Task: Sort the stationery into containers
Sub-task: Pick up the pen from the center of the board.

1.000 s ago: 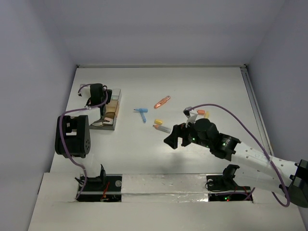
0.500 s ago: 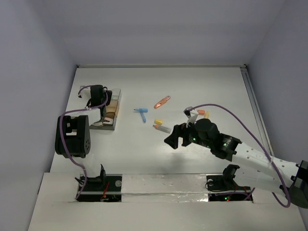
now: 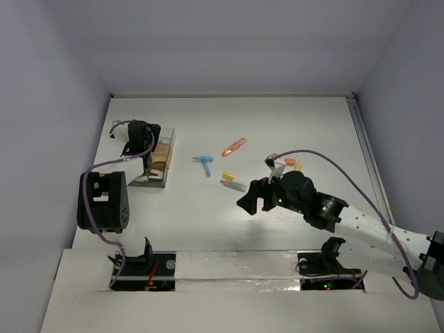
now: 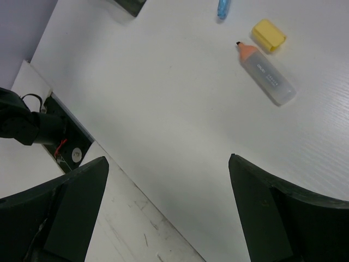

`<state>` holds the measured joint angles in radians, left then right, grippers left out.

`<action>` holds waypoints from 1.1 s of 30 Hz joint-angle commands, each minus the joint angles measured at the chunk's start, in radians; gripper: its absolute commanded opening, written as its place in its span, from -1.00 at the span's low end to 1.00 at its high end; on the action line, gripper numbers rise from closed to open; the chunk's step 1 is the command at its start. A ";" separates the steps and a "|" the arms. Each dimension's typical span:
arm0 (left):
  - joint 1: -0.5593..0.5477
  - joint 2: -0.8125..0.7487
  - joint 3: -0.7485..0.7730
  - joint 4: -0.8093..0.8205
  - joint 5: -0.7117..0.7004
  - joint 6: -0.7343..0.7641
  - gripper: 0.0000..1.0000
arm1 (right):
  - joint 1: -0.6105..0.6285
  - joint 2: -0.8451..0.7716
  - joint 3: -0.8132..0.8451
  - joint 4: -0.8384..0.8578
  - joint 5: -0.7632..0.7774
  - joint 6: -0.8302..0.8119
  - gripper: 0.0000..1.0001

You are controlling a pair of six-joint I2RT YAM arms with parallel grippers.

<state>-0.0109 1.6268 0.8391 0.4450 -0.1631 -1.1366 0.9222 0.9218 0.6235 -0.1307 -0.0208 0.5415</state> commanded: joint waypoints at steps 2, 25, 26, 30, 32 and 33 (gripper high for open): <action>0.003 -0.070 0.020 0.031 -0.001 0.046 0.06 | -0.006 -0.014 0.032 0.017 0.015 -0.017 0.94; -0.484 -0.625 -0.331 0.156 0.119 0.521 -0.06 | -0.232 0.193 0.111 0.031 -0.048 -0.077 -0.77; -0.497 -0.645 -0.354 0.143 0.113 0.526 -0.07 | -0.241 0.215 0.126 0.036 -0.057 -0.075 -0.78; -0.518 -0.741 -0.396 0.091 0.111 0.570 -0.10 | -0.262 0.319 0.179 0.058 -0.079 -0.058 -0.73; -0.529 -0.768 -0.419 0.083 0.117 0.586 -0.13 | -0.263 0.382 0.203 0.065 -0.077 -0.052 -0.61; -0.529 -0.789 -0.429 0.083 0.128 0.589 -0.14 | -0.263 0.405 0.231 0.071 -0.071 -0.048 -0.55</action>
<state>-0.5320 0.8921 0.4351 0.5159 -0.0410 -0.6037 0.6670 1.2789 0.7666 -0.1345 -0.0753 0.4896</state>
